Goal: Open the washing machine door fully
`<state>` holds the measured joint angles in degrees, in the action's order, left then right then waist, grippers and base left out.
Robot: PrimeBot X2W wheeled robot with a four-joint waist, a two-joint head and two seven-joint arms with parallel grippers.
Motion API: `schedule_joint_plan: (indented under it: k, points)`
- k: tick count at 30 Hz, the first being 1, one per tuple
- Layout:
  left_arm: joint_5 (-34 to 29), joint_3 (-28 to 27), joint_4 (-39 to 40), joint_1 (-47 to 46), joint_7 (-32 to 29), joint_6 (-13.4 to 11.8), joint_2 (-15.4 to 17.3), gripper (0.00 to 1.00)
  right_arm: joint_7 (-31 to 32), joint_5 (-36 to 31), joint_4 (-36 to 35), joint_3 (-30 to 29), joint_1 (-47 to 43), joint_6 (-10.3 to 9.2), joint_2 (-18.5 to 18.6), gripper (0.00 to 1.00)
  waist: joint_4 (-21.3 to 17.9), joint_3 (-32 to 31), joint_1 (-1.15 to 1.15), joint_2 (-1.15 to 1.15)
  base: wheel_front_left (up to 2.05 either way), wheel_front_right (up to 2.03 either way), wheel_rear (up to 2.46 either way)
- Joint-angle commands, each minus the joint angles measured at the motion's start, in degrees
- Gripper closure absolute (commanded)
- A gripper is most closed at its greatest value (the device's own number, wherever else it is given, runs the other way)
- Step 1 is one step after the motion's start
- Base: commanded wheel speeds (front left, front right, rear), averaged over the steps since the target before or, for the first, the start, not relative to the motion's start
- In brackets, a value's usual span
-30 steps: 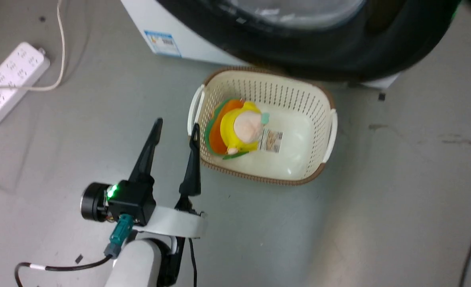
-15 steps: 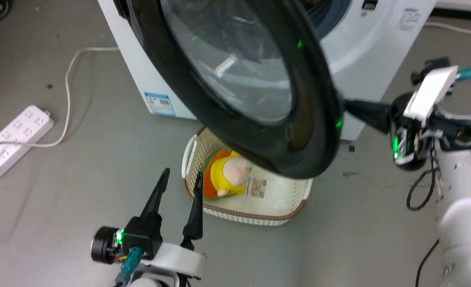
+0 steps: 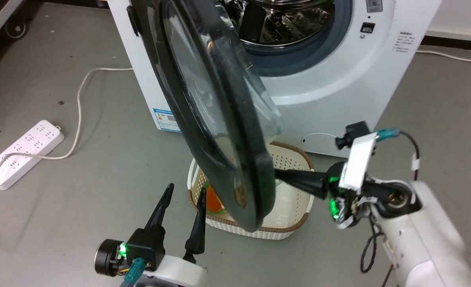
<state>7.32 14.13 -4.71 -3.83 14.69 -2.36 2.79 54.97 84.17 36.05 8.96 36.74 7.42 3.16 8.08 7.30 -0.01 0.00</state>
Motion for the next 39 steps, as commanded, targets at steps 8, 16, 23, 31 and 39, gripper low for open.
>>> schedule_joint_plan:
  k: [8,16,23,31,39]
  points:
    - [0.28,-0.54,0.33,1.52,0.3,0.28,0.09,0.0,-5.8,6.65,-2.6,10.55,-3.23,0.07,-0.27,1.0,0.84,-0.37,0.01,0.0,0.0,0.0,0.0]
    - [0.57,-1.58,0.58,2.34,0.3,0.01,0.09,0.0,-13.36,6.9,-3.8,13.06,-3.32,0.07,0.22,0.38,-0.08,-1.44,0.01,0.0,0.0,0.0,0.0]
    - [0.65,-3.53,0.78,2.8,0.3,0.09,0.09,0.0,-29.05,-4.45,-14.03,10.25,-6.01,0.07,7.52,0.0,-2.12,-3.61,0.01,0.0,0.0,0.0,0.0]
    - [1.16,-5.79,1.04,3.32,0.3,0.19,0.09,0.0,-58.55,-36.52,-26.18,12.49,-15.41,0.07,19.92,0.0,-5.12,-5.75,0.01,0.0,0.0,0.0,0.0]
    - [1.36,-8.33,1.31,5.34,0.3,0.91,0.09,0.0,-69.48,-63.62,-29.07,-0.05,-29.79,0.07,13.61,0.0,-7.71,-7.14,0.01,0.0,0.0,0.0,0.0]
